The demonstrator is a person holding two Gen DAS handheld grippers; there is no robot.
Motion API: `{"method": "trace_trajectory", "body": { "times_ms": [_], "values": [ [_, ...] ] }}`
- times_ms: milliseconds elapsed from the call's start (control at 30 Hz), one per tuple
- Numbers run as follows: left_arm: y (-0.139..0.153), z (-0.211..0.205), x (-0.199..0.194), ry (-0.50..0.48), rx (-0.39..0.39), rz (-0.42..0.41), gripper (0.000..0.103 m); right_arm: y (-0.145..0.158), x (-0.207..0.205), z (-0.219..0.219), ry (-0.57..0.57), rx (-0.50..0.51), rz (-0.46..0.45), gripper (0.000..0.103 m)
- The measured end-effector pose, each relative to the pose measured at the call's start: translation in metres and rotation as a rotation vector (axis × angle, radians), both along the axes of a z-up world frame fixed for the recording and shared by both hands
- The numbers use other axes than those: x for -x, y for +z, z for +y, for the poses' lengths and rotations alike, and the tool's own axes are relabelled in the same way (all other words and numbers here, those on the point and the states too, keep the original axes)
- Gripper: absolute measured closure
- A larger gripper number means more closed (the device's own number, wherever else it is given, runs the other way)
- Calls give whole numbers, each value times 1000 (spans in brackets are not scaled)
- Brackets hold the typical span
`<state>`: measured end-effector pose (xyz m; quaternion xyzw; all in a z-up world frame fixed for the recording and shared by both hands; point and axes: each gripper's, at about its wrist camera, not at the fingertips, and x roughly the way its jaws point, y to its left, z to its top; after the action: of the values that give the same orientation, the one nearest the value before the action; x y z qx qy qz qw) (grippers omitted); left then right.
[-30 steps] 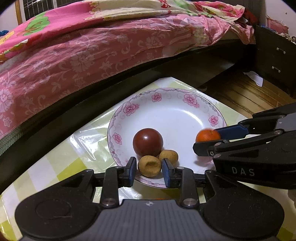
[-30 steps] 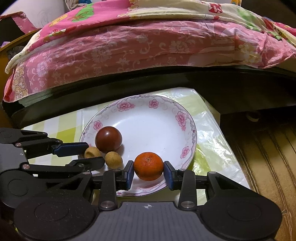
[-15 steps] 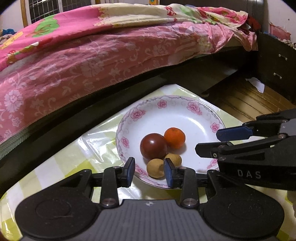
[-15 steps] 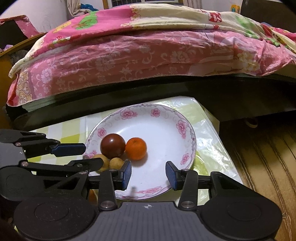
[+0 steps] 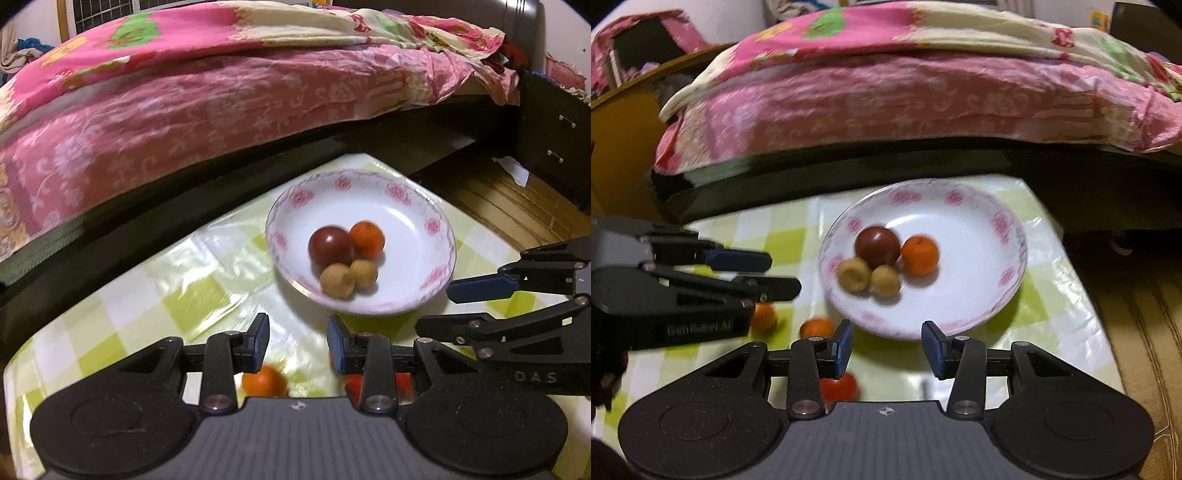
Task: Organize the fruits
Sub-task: 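Withdraw both grippers from the plate toward the remaining fruits, then grasp an orange tangerine with the left gripper while the right gripper grasps a red cherry tomato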
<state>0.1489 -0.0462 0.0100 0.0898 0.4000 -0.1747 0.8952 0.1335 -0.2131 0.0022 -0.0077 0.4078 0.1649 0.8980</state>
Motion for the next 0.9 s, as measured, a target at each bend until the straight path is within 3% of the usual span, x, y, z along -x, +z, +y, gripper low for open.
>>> {"method": "trace_trajectory", "body": {
  "times_ms": [400,767,900],
  "values": [
    [-10,33,29,5,-12,54,61,-20,21,19,134,84,56,63],
    [-29,31,9,0,-28,61,61,-31,13,30,149,98,56,63],
    [-34,29,1,0,-12,60,54,-31,13,30,153,96,52,62]
  ]
}}
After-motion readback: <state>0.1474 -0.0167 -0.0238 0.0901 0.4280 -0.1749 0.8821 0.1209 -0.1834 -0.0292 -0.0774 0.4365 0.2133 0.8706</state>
